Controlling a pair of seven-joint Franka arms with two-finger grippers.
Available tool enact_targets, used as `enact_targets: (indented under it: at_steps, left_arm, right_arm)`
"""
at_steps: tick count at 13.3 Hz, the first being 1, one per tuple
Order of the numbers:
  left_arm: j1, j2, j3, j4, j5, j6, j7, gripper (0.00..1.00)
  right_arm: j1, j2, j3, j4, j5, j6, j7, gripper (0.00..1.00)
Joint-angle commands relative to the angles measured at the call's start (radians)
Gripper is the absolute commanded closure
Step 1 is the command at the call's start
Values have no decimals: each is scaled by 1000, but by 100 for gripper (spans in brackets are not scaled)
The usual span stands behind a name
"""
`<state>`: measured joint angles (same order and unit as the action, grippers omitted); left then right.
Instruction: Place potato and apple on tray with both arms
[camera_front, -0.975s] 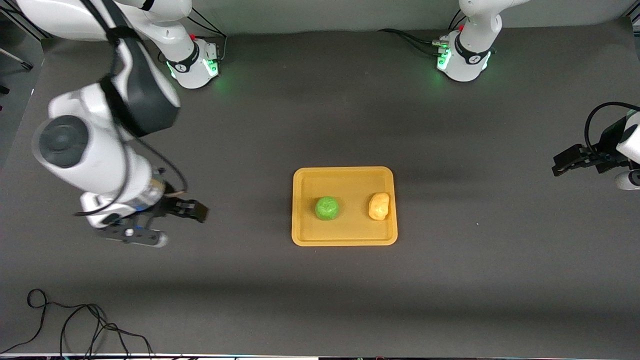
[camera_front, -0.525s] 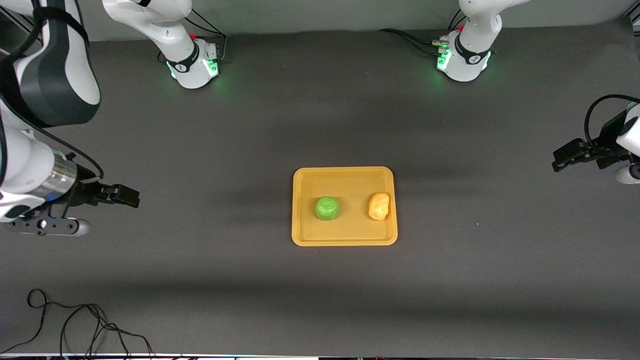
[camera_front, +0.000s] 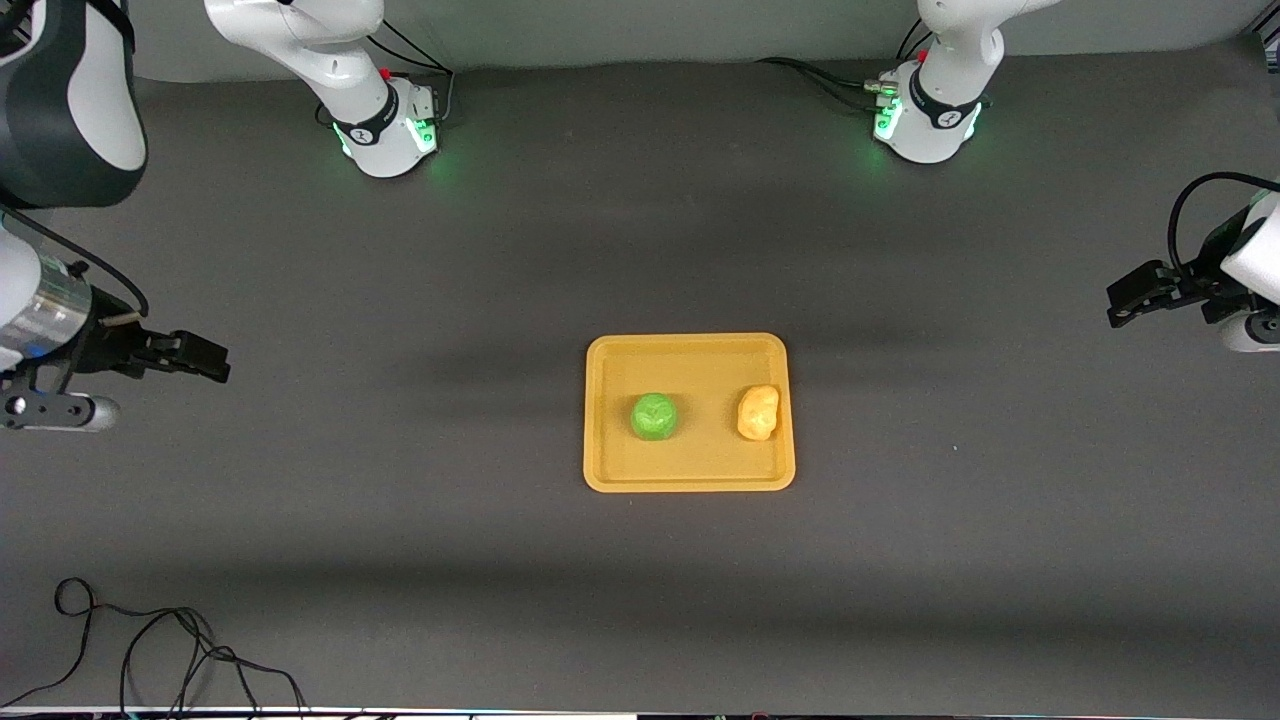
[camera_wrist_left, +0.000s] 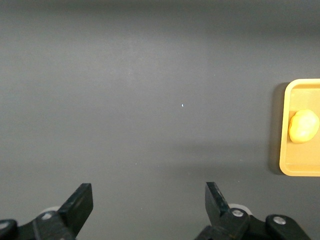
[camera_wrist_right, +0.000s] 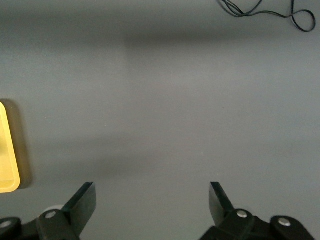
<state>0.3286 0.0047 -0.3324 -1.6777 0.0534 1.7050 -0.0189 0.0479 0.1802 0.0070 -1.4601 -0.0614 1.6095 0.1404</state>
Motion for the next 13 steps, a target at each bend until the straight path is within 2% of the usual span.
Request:
enact_targets:
  at_steps: [1, 5, 8, 13]
  left_arm:
    - [-13, -12, 4, -2, 16, -18, 14, 0]
    - [-11, -12, 4, -4, 14, -18, 14, 0]
    - [-13, -9, 4, -4, 11, -18, 14, 0]
    - [-13, -8, 4, -5, 9, -16, 14, 0]
  right_arm:
    - [27, -61, -28, -68, 25, 17, -2, 0]
    - [29, -62, -27, -82, 25, 14, 30, 0]
    - [27, -67, -51, -89, 133, 12, 18, 0]
    - [29, -74, -55, -91, 129, 12, 1, 0]
